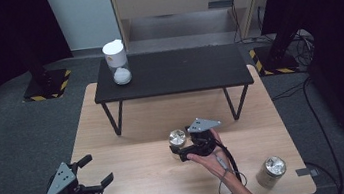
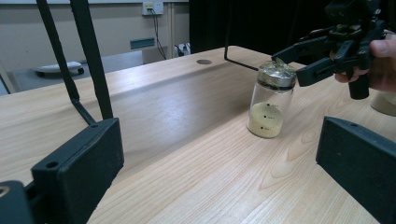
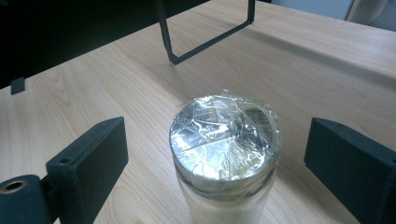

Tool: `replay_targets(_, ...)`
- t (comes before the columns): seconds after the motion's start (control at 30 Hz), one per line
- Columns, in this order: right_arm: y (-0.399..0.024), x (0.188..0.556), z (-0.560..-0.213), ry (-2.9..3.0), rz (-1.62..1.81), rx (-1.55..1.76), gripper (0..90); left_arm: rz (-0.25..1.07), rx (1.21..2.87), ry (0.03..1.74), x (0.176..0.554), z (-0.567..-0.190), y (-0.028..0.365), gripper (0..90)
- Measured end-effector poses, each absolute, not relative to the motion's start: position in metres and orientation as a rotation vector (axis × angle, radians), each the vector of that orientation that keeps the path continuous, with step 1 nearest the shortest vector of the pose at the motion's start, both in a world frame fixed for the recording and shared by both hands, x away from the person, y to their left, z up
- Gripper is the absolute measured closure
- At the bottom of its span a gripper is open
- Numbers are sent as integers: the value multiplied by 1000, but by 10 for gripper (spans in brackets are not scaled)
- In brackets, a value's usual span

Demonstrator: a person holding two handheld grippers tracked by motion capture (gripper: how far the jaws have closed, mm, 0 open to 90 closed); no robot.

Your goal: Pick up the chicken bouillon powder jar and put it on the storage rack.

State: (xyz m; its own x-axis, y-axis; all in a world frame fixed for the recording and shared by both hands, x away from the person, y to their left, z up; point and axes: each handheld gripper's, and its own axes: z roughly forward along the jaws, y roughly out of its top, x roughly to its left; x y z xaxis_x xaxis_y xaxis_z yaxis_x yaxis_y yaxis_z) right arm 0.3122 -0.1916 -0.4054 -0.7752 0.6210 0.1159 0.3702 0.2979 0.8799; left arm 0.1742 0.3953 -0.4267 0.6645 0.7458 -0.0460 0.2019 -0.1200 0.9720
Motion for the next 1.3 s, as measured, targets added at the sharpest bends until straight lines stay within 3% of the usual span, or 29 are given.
replay_targets(0.6,-175,317,-420,2320,1422,887,188,556,1665,782,174,-426,395,0)
replay_targets(0.83,-175,313,-425,2286,1414,865,327,555,1664,784,174,-427,395,0)
replay_targets(1.3,-171,309,-422,2278,1382,807,352,555,1665,783,174,-427,395,0)
